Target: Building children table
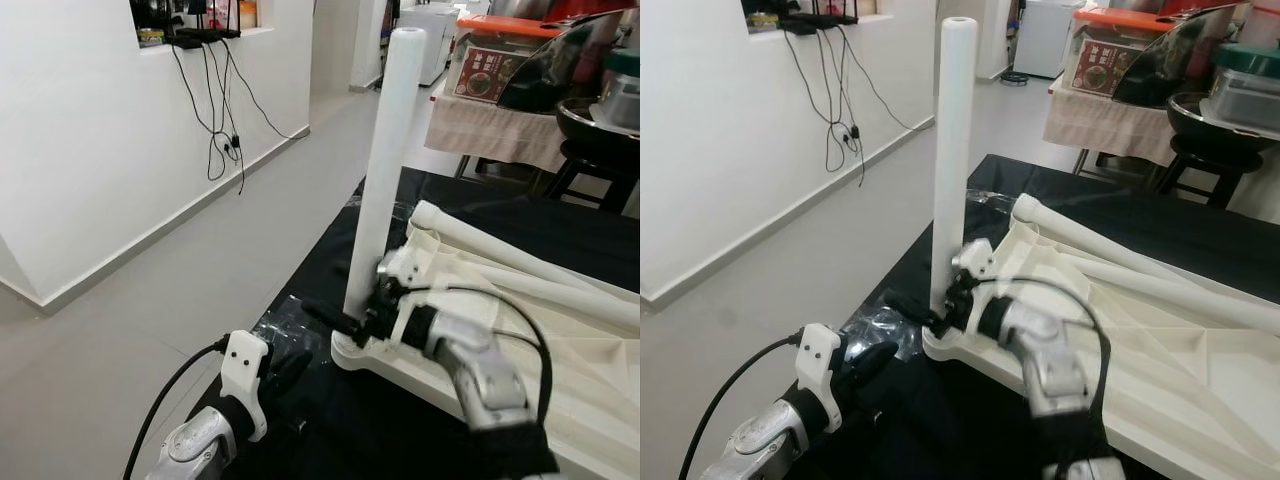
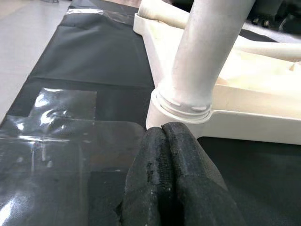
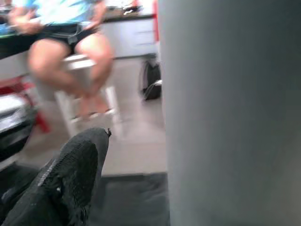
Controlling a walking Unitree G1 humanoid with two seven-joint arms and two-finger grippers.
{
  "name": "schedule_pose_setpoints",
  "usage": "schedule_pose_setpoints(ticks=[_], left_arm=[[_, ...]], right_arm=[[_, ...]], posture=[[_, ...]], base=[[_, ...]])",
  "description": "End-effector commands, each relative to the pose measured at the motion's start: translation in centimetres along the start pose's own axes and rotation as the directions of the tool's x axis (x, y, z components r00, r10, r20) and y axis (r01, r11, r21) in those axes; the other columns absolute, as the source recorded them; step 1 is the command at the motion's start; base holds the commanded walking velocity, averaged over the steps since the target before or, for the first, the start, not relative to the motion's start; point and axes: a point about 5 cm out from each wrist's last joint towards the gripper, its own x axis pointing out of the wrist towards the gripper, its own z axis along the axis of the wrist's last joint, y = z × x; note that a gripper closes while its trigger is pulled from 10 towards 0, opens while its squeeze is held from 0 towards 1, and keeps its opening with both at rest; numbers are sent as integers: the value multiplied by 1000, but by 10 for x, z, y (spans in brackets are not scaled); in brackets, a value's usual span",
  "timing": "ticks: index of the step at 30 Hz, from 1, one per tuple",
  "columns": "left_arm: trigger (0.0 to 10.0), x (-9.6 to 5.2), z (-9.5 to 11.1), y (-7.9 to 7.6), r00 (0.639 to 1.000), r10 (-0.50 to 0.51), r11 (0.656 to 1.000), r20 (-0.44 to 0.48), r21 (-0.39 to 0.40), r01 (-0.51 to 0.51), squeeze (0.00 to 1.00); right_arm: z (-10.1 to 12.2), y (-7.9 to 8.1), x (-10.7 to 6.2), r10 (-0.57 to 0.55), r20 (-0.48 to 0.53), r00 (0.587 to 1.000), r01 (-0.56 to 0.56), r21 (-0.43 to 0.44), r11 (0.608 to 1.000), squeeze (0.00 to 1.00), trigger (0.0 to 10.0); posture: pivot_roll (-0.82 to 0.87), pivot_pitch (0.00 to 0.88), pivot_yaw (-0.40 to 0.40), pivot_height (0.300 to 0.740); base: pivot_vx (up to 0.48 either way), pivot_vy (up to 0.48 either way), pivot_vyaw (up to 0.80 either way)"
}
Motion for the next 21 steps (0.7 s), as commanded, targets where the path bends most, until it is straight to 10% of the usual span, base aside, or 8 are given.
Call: schedule_pose_setpoints(ticks=[1, 6, 7, 8, 9, 21], left_arm=[[10000, 0, -3, 0, 1000, 3, 1000, -13, 5, -3, 0], [10000, 0, -4, 0, 1000, 6, 1000, -15, 7, -6, 0], [10000, 0, -4, 0, 1000, 6, 1000, -15, 8, -6, 0], [10000, 0, -4, 0, 1000, 6, 1000, -15, 8, -6, 0], [10000, -1, -4, 0, 1000, 7, 1000, -16, 8, -6, 0], [10000, 1, -4, -1, 1000, 5, 1000, -16, 9, -5, 0]], right_arm=[[-5, -3, 1, 79, -4, 997, -79, 43, 996, 0, 10000], [-3, -13, 2, 135, -15, 991, -133, 72, 988, 0, 10000], [0, -17, 3, 133, -13, 991, -132, 77, 988, 0, 2627], [0, -17, 3, 133, -13, 991, -132, 77, 988, 0, 2627], [2, -21, 4, 128, -7, 992, -127, 84, 988, 0, 0], [-1, -28, -5, 158, 27, 987, -160, 101, 982, 0, 0]], posture=[[26, 0, -72, 740], [35, 0, -73, 740], [36, 0, -73, 740], [36, 0, -73, 740], [37, 0, -70, 740], [37, 0, -75, 740]], base=[[0, 0, 0], [0, 0, 0], [0, 0, 0], [0, 0, 0], [0, 0, 0], [0, 0, 0]])
